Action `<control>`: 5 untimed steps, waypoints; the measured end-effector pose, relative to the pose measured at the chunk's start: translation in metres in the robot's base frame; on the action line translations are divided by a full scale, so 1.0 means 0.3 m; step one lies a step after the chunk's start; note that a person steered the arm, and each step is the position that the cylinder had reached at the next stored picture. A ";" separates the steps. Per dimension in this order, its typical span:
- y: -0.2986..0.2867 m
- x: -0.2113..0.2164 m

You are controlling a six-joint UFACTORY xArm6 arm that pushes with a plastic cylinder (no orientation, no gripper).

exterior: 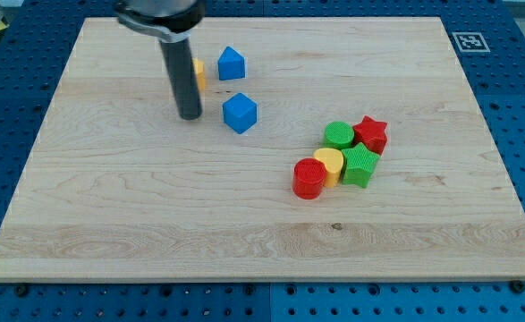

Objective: Move the blue cube above the red circle

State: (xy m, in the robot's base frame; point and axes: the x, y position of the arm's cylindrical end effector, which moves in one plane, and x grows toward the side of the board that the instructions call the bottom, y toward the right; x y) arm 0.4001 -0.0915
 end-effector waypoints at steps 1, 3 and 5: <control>0.035 -0.091; 0.272 0.158; 0.058 0.095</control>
State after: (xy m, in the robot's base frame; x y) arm 0.4286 -0.0740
